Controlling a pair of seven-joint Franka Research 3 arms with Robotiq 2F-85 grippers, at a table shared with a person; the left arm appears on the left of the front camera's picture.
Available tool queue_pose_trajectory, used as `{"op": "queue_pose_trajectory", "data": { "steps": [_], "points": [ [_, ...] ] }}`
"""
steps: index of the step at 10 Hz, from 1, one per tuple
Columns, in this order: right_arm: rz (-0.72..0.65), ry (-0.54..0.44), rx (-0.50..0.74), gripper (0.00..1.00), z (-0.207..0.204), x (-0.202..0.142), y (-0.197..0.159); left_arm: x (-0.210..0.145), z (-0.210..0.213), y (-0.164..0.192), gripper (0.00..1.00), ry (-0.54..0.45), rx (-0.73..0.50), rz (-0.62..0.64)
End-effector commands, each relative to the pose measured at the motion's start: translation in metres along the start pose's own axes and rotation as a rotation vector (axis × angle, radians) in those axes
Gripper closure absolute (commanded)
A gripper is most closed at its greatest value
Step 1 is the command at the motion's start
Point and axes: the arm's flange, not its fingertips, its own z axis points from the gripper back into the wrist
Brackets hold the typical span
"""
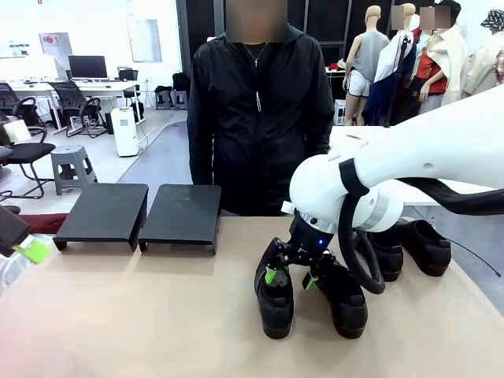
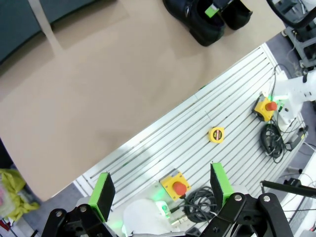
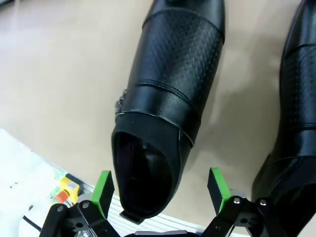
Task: Organize the shoes by placing them on the stand.
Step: Pick up one Shoe and place it in the middle of the table.
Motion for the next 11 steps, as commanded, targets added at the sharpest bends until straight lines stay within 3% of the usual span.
{"op": "queue_pose_trajectory", "data": {
  "steps": [1,4,5,6,7,11],
  "points": [
    [0.010,-0.002,-0.045,0.00,-0.0149,0.0001,-0.0074,0.0014,0.0003,0.0006,0.00,-0.012,-0.020,-0.013],
    [0.021,0.003,-0.096,0.00,-0.0226,0.0023,-0.0099,0.0014,0.0003,0.0006,0.00,-0.012,-0.020,-0.013],
    [0.046,0.005,-0.114,0.38,-0.0229,0.0015,-0.0118,0.0014,0.0003,0.0006,0.00,-0.012,-0.020,-0.013],
    [0.040,0.001,-0.123,0.92,-0.0230,0.0006,-0.0120,0.0014,0.0003,0.0006,0.00,-0.012,-0.020,-0.013],
    [0.031,-0.007,-0.114,1.00,-0.0237,0.0002,-0.0113,0.0014,0.0003,0.0006,0.00,-0.012,-0.020,-0.013],
    [0.024,-0.044,-0.107,1.00,-0.0212,-0.0008,-0.0110,0.0014,0.0003,0.0006,0.00,-0.012,-0.020,-0.013]
  ]
}}
